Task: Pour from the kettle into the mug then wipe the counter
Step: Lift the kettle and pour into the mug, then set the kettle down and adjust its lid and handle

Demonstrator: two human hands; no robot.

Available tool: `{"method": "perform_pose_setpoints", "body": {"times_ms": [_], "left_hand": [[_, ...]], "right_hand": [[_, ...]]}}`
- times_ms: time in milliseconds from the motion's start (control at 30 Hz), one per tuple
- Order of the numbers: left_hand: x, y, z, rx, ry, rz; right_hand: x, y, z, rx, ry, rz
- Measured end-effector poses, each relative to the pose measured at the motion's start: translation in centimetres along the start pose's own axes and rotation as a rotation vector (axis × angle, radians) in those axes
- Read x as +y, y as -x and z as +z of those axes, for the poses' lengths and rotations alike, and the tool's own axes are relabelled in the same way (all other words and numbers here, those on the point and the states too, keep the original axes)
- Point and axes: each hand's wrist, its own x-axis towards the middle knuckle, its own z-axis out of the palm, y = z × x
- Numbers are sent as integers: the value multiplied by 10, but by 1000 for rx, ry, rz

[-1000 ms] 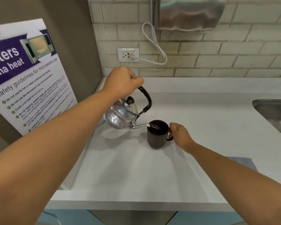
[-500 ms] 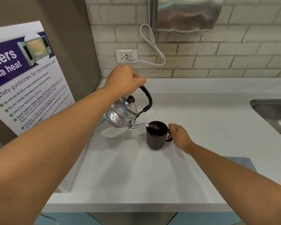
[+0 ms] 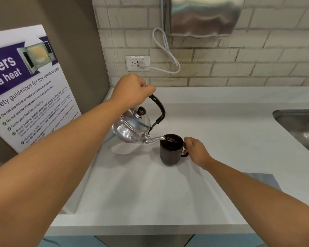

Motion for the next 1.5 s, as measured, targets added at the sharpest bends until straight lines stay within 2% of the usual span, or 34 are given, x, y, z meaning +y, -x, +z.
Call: {"method": "perform_pose_setpoints", "body": {"times_ms": [533,800,933,1033,1167,1267,1367,1500], "left_hand": [[-36,9,-3,87,281,-202],[-62,7,-8,218,471,-382],[-69,-1,-11,259,514,-396],[-77,-10,-9,277,515,-415],[-92,-20,2,272,532,-433],[-106,-26,14,272,536,-460],[-122,-32,27,269,533,-504],[-142,-38,43,268,536,-510]], "right_hand": [[4,-2,1,6,-9,8],[-2,-12,-11,-93,-177,127],[-28,-30,-26,-23,-219,157],[-73,-51,-29,-1,-184,46],[-140,-75,-6,-106,-111,-215],[-168,-89,20,-193,57,-376],[-172,-105,40,-234,153,-438],[-163,-126,53,-192,199,-456]]}}
